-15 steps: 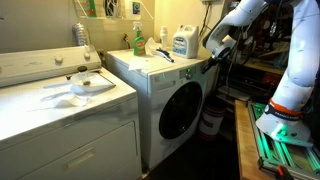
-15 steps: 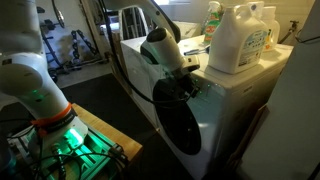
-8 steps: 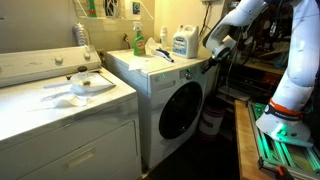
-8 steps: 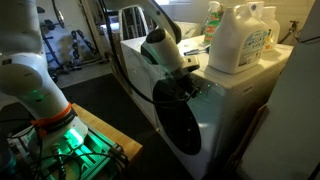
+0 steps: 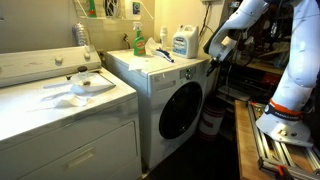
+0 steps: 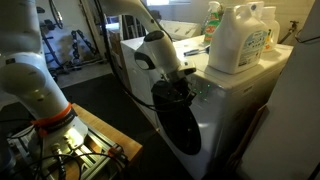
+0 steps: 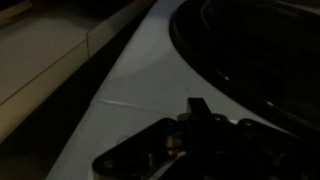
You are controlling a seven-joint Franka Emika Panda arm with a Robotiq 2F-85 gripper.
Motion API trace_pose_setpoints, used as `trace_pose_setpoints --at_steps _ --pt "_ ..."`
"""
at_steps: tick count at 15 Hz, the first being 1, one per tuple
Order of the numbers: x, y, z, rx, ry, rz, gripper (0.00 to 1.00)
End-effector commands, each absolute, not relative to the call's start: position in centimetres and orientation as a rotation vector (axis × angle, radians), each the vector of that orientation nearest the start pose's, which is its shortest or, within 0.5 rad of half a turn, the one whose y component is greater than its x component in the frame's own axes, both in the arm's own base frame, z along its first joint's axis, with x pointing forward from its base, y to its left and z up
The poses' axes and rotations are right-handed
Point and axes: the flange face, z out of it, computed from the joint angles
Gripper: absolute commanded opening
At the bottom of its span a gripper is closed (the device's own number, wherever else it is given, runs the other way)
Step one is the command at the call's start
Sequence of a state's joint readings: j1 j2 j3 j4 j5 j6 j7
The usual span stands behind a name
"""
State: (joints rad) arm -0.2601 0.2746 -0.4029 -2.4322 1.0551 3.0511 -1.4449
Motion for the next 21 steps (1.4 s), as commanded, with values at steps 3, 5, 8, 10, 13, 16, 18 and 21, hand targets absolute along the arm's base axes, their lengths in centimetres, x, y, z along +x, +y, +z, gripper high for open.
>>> trace_pose_setpoints --at_steps 3,5,8,10,13,16,18,21 --pt "27.9 -33.6 22.4 -3.273 0.318 -0.295 0.34" --pt "27.6 -33.7 22.9 -3.26 0.331 -0.243 0.49" --pt "28.5 -33.7 24.7 -3.221 0.346 -0.269 0.71" --pt "29.5 -33.5 26.1 -3.179 0.373 -0.308 0.85" --pt "31.3 -32.9 28.4 -3.123 0.392 -0.388 1.0" --pt "32.9 -31.9 32.3 -3.105 0.427 -0.518 1.0" --pt "33.2 -30.5 35.0 -3.079 0.453 -0.614 1.0" --pt "32.9 -28.5 39.5 -3.037 0.545 -0.744 1.0"
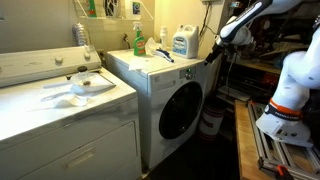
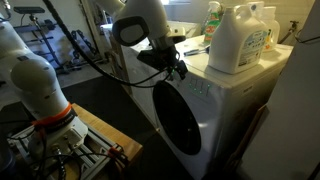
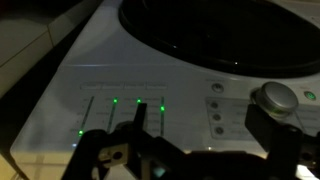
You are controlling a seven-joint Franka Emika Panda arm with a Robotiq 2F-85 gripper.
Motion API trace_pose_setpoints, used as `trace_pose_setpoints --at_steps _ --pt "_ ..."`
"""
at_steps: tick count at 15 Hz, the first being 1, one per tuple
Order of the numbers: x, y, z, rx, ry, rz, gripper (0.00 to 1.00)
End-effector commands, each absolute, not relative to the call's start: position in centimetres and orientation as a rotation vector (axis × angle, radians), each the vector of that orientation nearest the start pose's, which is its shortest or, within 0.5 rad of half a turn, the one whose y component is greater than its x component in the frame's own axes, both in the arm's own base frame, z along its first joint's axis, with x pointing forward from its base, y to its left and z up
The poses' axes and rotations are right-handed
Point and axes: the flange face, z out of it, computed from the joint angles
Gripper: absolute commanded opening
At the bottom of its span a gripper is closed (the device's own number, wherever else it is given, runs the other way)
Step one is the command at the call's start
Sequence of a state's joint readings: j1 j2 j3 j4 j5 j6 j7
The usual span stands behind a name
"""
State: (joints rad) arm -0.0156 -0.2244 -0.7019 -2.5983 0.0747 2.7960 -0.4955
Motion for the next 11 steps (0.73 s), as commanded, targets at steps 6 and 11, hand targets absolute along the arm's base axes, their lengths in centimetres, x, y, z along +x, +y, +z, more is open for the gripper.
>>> trace_pose_setpoints --at_steps 6,11 --pt "28.9 -23.9 47.5 -3.027 0.55 -0.907 1.0" --pt "29.6 -24.1 48.1 -3.002 0.575 -0.936 1.0"
